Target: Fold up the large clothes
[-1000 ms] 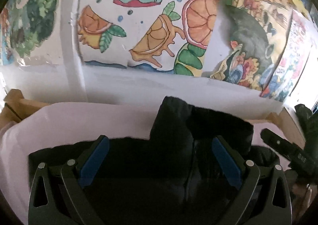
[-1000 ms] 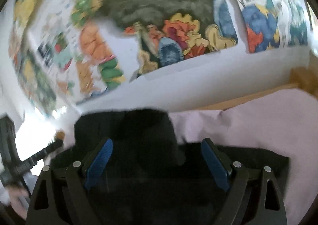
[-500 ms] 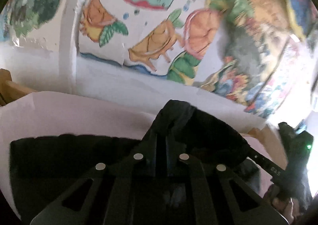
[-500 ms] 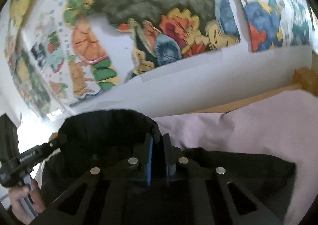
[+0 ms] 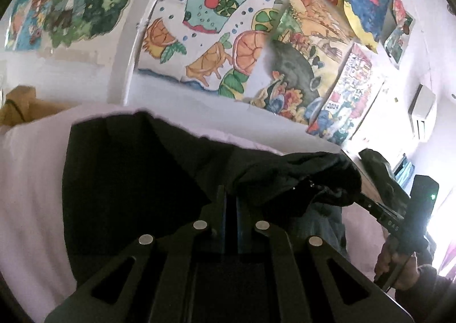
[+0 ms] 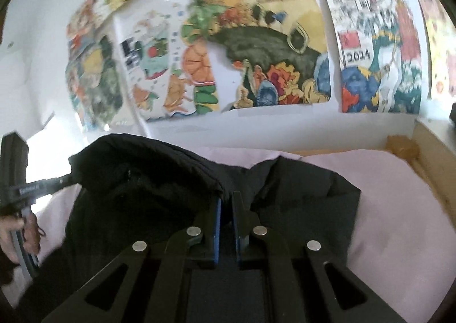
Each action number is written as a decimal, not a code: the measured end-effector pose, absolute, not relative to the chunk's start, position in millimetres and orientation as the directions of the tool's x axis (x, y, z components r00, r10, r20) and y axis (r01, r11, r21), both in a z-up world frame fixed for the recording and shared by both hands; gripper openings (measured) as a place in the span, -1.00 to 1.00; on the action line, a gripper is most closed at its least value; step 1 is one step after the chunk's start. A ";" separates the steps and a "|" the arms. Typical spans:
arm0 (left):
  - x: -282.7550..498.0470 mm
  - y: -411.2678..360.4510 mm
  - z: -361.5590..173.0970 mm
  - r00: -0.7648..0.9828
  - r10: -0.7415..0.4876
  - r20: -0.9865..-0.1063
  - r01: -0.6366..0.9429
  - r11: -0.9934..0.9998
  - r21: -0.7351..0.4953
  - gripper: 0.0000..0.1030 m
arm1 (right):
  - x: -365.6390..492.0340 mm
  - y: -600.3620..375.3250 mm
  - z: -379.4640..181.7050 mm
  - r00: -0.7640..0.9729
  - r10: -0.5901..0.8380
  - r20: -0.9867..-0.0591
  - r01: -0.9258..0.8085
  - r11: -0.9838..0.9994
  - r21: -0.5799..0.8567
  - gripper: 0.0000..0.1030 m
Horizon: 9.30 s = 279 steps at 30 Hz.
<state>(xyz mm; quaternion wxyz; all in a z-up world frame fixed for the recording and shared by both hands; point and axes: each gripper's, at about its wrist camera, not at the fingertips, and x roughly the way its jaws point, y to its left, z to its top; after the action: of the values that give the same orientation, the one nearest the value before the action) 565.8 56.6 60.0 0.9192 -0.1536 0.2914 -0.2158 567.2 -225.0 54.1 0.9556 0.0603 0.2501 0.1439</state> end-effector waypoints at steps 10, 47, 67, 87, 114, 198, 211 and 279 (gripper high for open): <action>580.3 56.2 -13.6 0.709 -0.423 -0.564 0.240 0.897 -0.372 -0.95 | 578.7 -202.2 -12.9 0.777 0.221 -0.589 -0.223 0.972 0.071 -0.87; 584.8 -0.4 18.9 0.753 -0.321 -0.574 0.342 0.937 -0.076 0.10 | 606.8 -176.9 -28.5 0.763 0.315 -0.564 -0.300 0.946 0.123 -0.36; 636.7 5.0 -72.7 0.736 -0.285 -0.614 0.310 0.948 -0.070 0.29 | 662.5 -159.9 -82.0 0.704 0.272 -0.656 -0.312 0.948 0.059 -0.35; 594.5 -3.9 -40.1 0.836 -0.117 -0.536 0.176 0.983 0.060 0.66 | 631.4 -168.8 -57.0 0.773 0.274 -0.573 -0.272 0.958 0.091 0.20; 399.7 34.4 83.2 0.761 -0.092 -0.643 0.137 0.990 0.021 0.97 | 440.5 -149.0 75.4 0.717 0.152 -0.680 -0.132 0.988 0.082 1.00; 187.3 70.2 -10.7 0.710 -0.026 -0.704 0.417 0.821 0.390 -0.50 | 169.8 -91.6 -67.1 0.748 -0.173 -0.641 -0.411 0.637 -0.652 0.99; 195.3 67.4 41.2 0.758 -0.088 -0.646 0.311 0.920 0.239 -0.72 | 172.2 -107.9 -75.8 0.760 -0.281 -0.586 -0.348 0.586 -0.732 -0.35; 344.1 42.8 166.5 0.943 0.102 -0.317 -0.036 0.978 0.207 -0.95 | 368.2 -196.4 162.8 0.878 -0.169 -0.448 0.076 0.973 -0.218 -0.79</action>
<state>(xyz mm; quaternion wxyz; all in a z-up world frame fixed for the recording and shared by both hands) 344.1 42.8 166.5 0.9805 0.0995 0.1655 0.0354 368.2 -196.4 162.8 0.9641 -0.0975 0.2388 -0.0637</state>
